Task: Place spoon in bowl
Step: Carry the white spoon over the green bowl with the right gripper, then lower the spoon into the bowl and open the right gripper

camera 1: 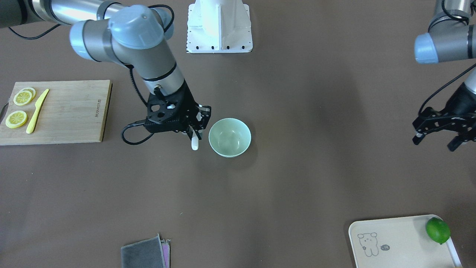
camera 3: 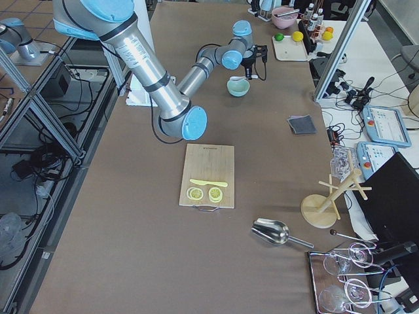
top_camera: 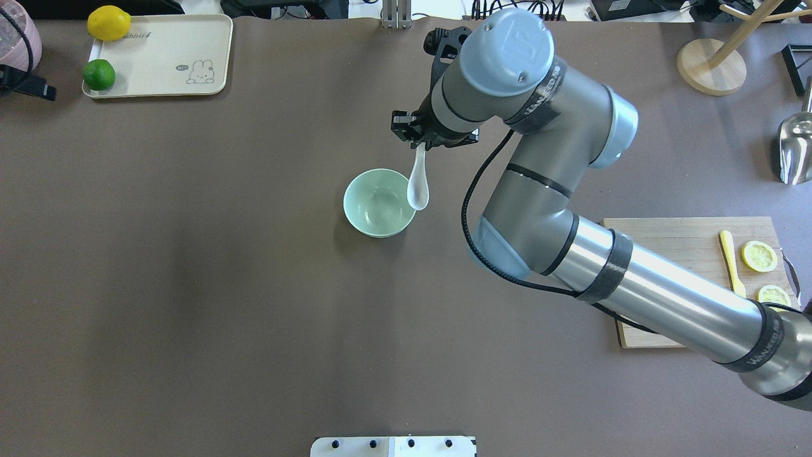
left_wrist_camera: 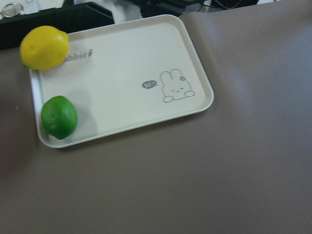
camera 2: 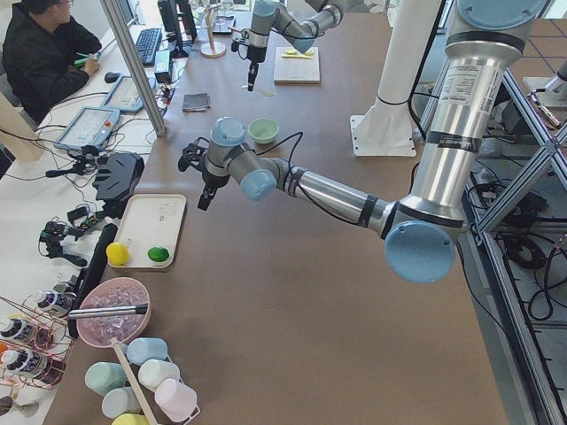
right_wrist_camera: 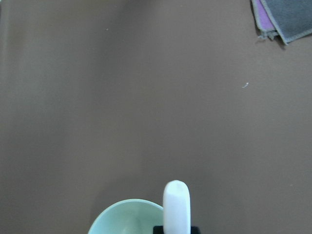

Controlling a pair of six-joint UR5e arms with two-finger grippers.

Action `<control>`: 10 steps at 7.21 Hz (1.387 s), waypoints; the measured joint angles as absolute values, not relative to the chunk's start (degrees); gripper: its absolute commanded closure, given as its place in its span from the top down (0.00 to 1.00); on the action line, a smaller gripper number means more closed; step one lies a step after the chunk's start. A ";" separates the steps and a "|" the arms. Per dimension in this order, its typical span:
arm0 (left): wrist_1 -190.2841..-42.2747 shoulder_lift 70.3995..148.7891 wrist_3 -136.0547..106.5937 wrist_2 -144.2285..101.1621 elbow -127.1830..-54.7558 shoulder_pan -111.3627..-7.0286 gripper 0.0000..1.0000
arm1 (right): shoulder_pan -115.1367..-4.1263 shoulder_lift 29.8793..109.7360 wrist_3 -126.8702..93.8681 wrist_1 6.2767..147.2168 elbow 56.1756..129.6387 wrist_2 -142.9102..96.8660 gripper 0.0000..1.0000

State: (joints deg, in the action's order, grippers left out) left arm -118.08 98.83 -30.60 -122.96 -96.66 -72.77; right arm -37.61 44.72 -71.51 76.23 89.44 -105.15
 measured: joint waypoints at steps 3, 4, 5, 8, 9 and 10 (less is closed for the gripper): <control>-118.78 96.12 -30.00 -123.09 -97.02 -75.97 0.99 | -33.82 43.92 -73.12 71.11 85.80 -98.61 0.00; -118.86 95.96 -29.94 -122.90 -96.51 -76.00 0.99 | -33.15 43.93 -73.02 70.91 85.44 -96.75 0.00; -118.90 95.92 -29.90 -122.76 -95.83 -76.02 0.99 | -32.40 43.81 -73.02 70.77 85.13 -94.95 0.00; -118.91 95.82 -29.77 -122.61 -93.49 -76.03 0.99 | -30.58 42.25 -73.25 65.94 80.98 -90.69 0.00; -118.92 95.81 -29.78 -122.59 -93.20 -76.03 0.99 | -30.29 41.85 -73.31 63.64 79.09 -89.75 0.00; -118.92 95.80 -29.79 -122.55 -93.05 -76.03 0.99 | -30.15 41.66 -73.28 62.49 78.01 -89.16 0.00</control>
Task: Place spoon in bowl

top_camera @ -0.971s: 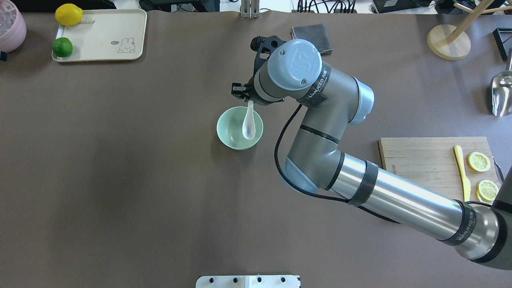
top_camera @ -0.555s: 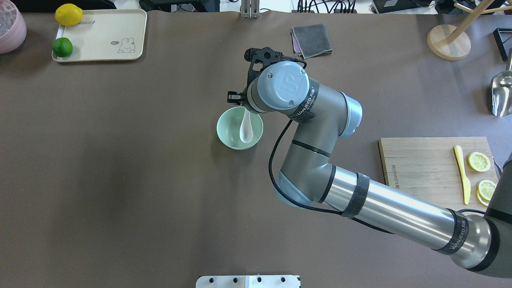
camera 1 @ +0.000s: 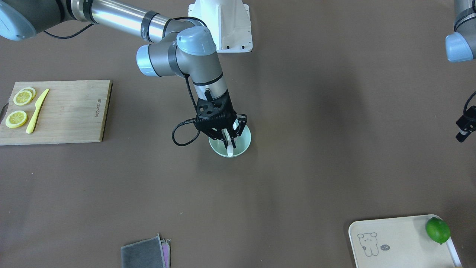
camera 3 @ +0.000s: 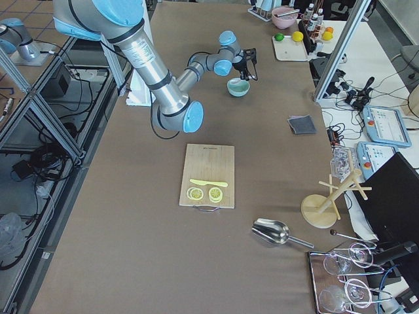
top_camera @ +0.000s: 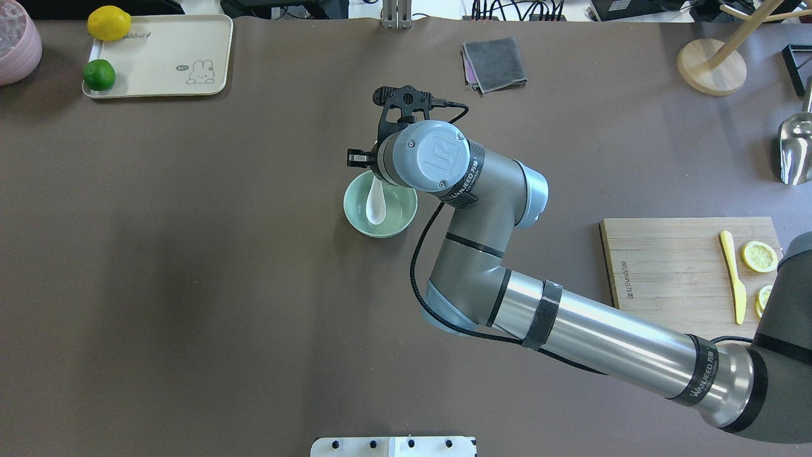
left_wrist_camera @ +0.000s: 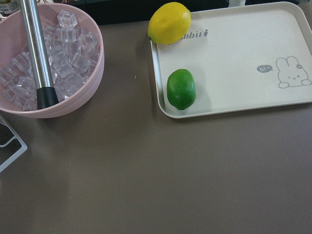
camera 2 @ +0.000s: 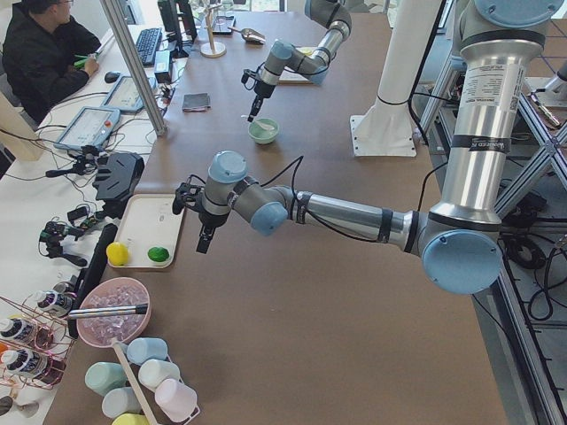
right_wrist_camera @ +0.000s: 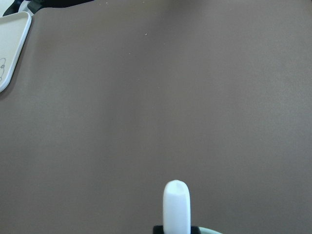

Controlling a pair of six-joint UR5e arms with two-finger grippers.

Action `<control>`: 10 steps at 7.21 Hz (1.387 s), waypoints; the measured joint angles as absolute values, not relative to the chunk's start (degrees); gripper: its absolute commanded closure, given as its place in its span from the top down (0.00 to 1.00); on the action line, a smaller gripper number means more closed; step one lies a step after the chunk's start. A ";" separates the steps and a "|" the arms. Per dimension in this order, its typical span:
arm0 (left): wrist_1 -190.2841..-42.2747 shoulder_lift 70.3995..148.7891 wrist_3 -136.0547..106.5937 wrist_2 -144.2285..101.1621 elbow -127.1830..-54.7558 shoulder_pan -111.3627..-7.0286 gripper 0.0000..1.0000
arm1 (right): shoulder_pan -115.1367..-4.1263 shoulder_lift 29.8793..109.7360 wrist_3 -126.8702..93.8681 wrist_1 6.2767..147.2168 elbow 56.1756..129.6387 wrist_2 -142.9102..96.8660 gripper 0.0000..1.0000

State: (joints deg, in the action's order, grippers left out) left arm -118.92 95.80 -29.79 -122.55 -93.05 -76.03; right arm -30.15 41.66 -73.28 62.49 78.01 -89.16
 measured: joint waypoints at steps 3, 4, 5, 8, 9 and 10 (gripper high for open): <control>-118.99 95.97 -29.80 -122.54 -91.99 -76.00 0.99 | -30.13 41.47 -72.91 61.70 76.43 -88.79 1.00; -119.26 95.91 -29.79 -122.58 -91.87 -76.00 0.99 | -30.46 41.16 -72.89 61.69 76.35 -89.02 1.00; -119.80 95.83 -29.81 -122.60 -91.88 -76.04 0.99 | -31.74 40.69 -72.97 61.77 76.58 -90.69 1.00; -121.12 95.77 -29.88 -122.69 -92.22 -76.28 0.99 | -48.16 50.94 -61.93 66.10 88.28 -113.78 1.00; -121.66 95.74 -29.88 -122.76 -92.14 -76.32 0.99 | -55.66 57.87 -52.64 67.39 92.66 -121.60 1.00; -121.87 95.63 -29.88 -122.85 -92.02 -76.38 0.99 | -62.16 63.37 -45.97 68.06 94.80 -128.06 1.00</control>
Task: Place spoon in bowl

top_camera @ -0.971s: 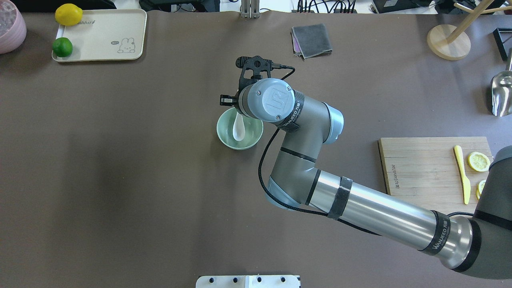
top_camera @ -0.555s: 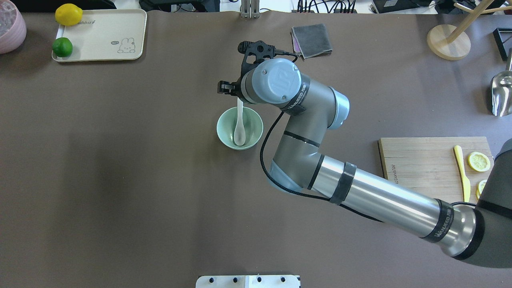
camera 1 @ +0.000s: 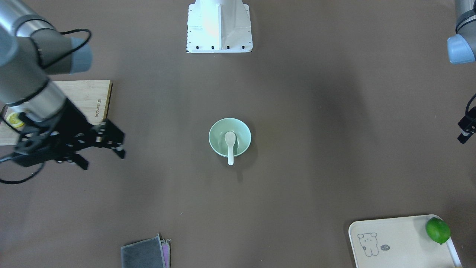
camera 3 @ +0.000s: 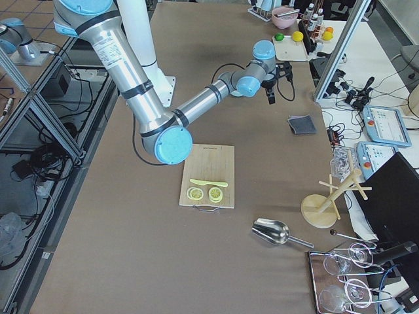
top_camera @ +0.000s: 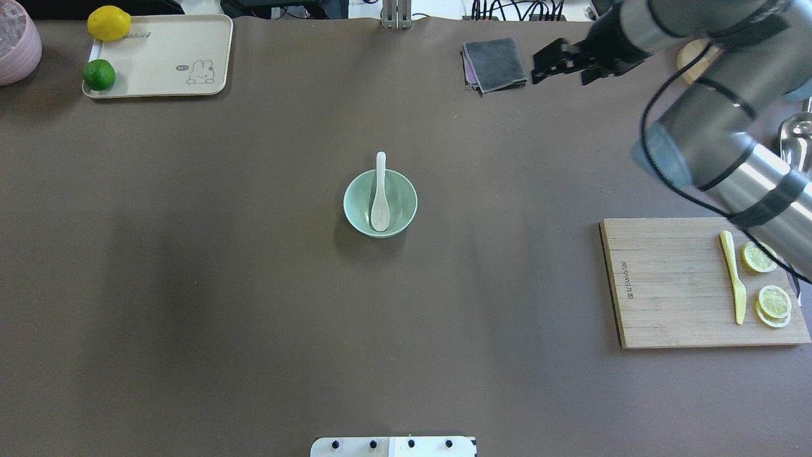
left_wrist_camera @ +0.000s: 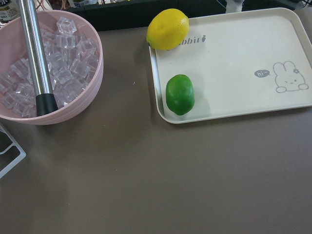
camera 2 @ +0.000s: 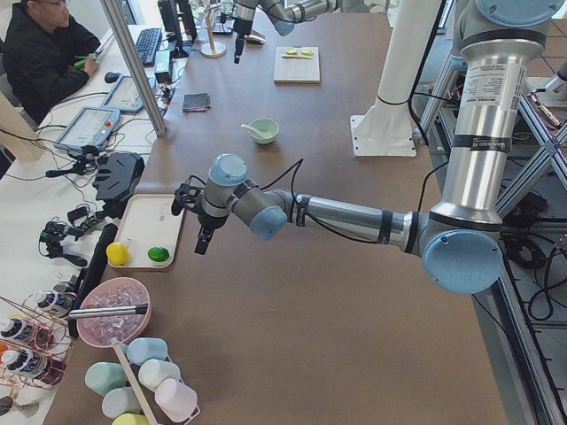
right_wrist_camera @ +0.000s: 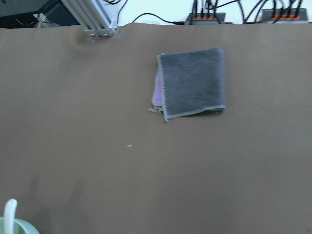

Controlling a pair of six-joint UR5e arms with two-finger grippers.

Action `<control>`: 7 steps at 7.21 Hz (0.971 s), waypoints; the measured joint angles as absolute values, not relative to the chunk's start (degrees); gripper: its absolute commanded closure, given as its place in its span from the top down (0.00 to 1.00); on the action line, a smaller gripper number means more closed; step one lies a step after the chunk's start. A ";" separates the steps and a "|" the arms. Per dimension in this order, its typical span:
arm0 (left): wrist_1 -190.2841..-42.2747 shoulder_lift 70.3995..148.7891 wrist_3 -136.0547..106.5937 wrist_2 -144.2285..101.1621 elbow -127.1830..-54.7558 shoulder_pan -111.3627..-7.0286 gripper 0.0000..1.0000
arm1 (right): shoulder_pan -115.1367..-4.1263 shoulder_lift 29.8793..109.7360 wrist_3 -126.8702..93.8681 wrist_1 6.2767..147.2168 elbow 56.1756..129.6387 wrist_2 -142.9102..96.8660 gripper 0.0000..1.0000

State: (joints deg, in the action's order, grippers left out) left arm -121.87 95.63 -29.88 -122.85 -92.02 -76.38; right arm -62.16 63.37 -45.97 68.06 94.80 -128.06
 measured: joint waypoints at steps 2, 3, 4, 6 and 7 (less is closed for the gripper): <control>-122.29 93.61 -29.21 -123.06 -92.28 -76.64 0.99 | -70.38 71.14 -40.03 67.80 97.07 -134.14 1.00; -122.52 91.51 -27.47 -123.04 -92.54 -76.79 0.99 | -73.91 74.61 -34.89 69.30 97.22 -136.25 1.00; -122.37 89.73 -25.36 -123.00 -92.54 -76.89 0.99 | -77.20 78.02 -27.06 73.64 96.98 -137.67 1.00; -119.01 88.33 -21.66 -125.19 -92.52 -78.58 0.99 | -83.51 82.84 -6.88 88.60 96.27 -135.61 1.00; -116.18 88.36 -20.82 -127.68 -92.67 -80.50 0.99 | -86.31 83.75 3.31 96.38 95.41 -133.64 1.00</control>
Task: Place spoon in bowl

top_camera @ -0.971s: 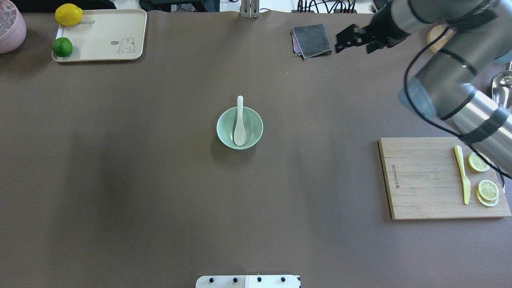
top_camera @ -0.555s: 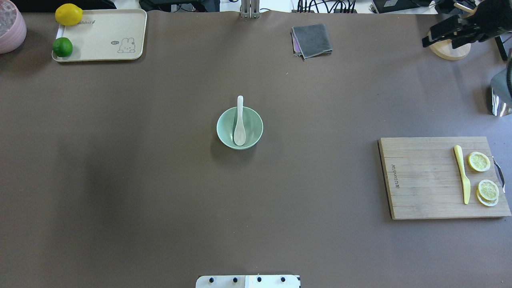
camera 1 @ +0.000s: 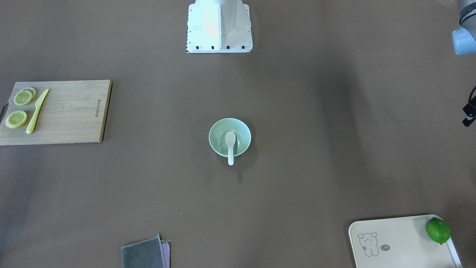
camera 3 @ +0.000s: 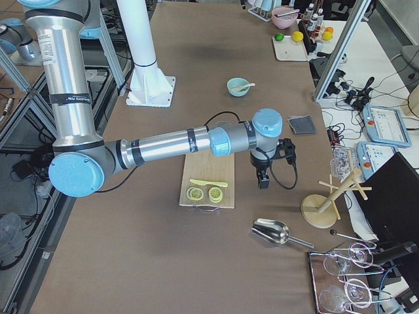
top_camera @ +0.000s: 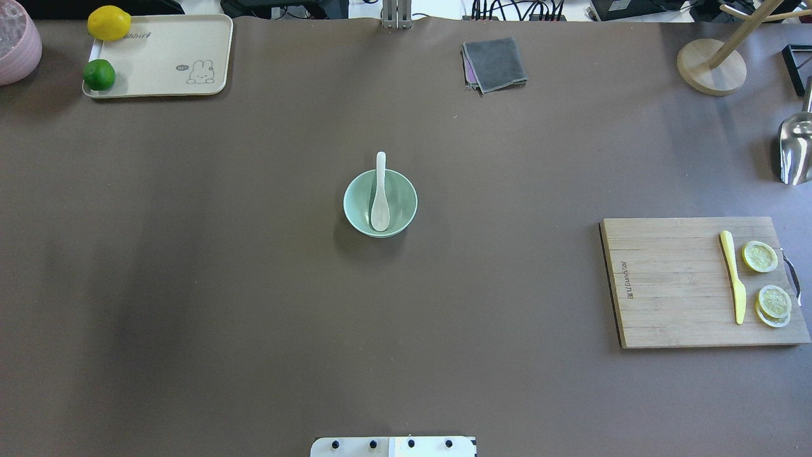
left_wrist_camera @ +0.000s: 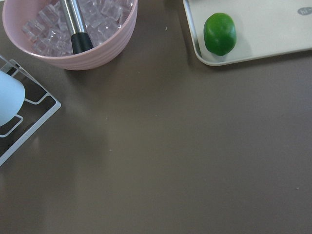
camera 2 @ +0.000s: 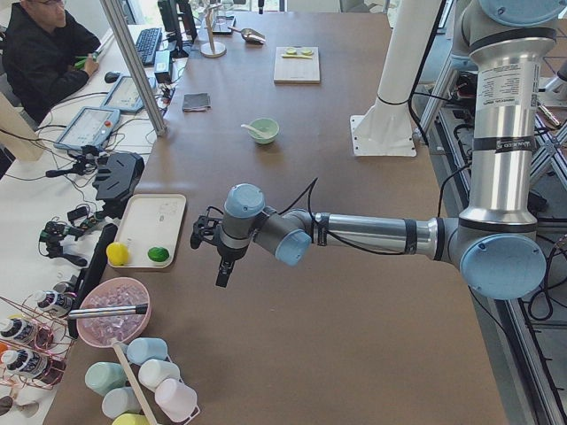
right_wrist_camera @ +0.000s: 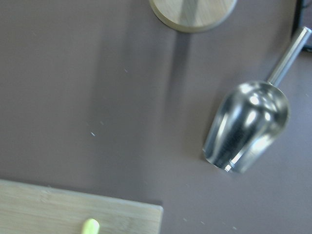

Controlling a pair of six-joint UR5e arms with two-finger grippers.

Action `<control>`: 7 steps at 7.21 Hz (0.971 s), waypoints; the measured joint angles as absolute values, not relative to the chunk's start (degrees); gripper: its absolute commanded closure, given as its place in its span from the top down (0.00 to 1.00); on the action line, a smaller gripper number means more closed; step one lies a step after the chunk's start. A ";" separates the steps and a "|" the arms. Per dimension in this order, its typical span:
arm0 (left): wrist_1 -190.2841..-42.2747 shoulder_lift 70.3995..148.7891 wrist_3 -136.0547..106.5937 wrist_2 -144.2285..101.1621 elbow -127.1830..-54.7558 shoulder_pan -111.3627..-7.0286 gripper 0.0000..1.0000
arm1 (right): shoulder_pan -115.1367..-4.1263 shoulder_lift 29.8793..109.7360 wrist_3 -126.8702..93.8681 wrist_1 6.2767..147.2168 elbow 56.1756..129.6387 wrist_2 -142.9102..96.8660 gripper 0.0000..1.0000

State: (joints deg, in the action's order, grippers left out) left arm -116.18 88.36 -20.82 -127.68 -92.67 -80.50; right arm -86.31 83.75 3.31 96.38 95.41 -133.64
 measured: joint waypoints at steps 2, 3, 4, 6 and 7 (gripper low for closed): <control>-110.49 88.32 -18.67 -131.01 -92.80 -84.13 0.99 | -91.70 86.93 14.26 106.47 94.31 -132.66 1.00; -109.09 87.99 -17.02 -131.49 -92.67 -84.91 0.99 | -93.41 89.18 15.49 107.66 94.86 -132.77 1.00; -108.54 87.34 -16.11 -131.55 -92.36 -85.25 0.99 | -94.21 90.45 15.69 108.08 95.60 -132.78 1.00; -107.61 86.29 -15.67 -131.56 -92.68 -85.62 0.99 | -94.61 91.19 15.38 108.20 95.87 -132.37 1.00; -104.31 86.61 -15.60 -131.62 -94.29 -86.32 0.99 | -94.63 91.27 15.28 108.20 95.82 -132.25 1.00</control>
